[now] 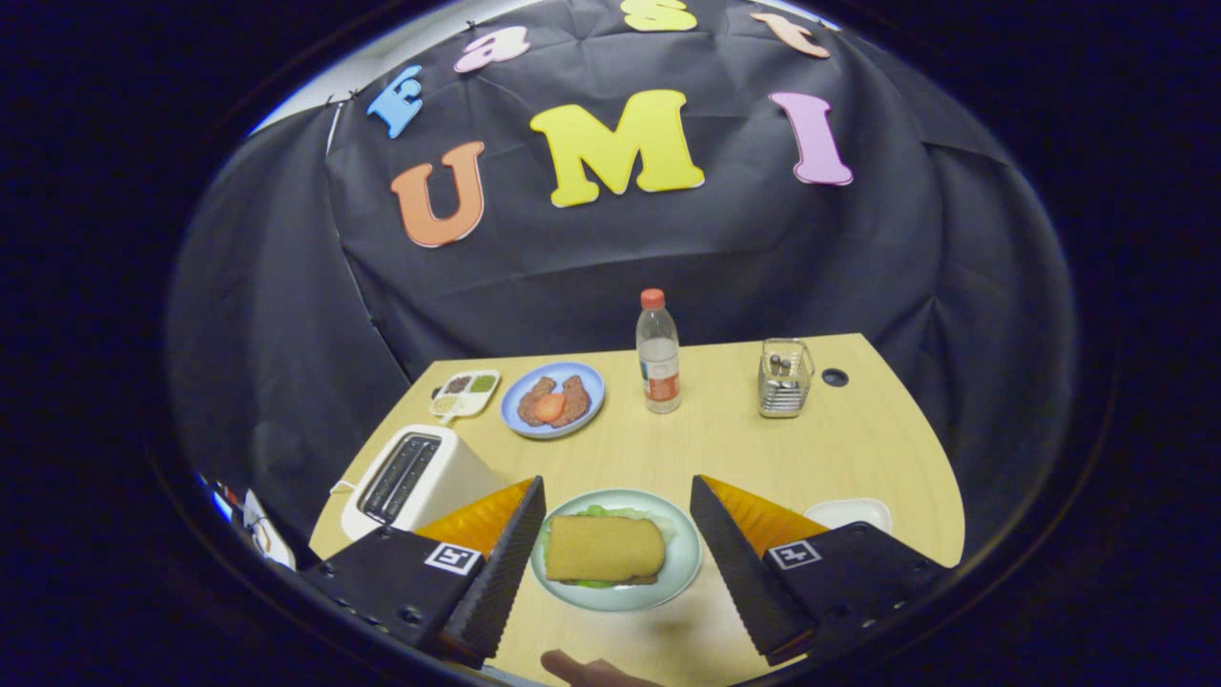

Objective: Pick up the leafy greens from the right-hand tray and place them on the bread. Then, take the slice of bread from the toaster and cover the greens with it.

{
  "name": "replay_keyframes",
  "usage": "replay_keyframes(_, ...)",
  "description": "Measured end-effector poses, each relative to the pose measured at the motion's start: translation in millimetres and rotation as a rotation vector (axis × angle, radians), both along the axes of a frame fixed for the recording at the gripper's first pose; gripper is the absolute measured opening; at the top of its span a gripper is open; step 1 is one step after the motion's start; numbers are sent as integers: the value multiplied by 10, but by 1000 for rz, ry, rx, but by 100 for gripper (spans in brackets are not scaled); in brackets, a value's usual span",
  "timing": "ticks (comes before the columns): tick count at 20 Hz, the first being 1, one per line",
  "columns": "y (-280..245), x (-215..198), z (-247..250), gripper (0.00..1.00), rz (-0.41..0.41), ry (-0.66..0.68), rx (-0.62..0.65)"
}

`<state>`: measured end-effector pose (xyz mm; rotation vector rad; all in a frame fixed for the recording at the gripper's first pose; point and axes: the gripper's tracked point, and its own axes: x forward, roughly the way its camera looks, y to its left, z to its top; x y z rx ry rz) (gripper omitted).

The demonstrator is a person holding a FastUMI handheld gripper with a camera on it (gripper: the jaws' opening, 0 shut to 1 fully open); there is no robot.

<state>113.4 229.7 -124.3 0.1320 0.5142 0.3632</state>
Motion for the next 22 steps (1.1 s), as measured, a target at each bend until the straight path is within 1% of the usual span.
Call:
replay_keyframes(4,5,-349,519,93,-16,-88,36)
replay_keyframes(9,12,-781,924,93,-37,-191,43)
replay_keyframes(12,-21,-958,1031,93,-68,-238,16)
replay_keyframes(16,-11,-1167,1128,93,-120,-266,-7)
replay_keyframes(20,-51,-1378,1233,93,-183,-317,-21)
replay_keyframes(22,-48,-1494,1226,93,-203,-309,-23)
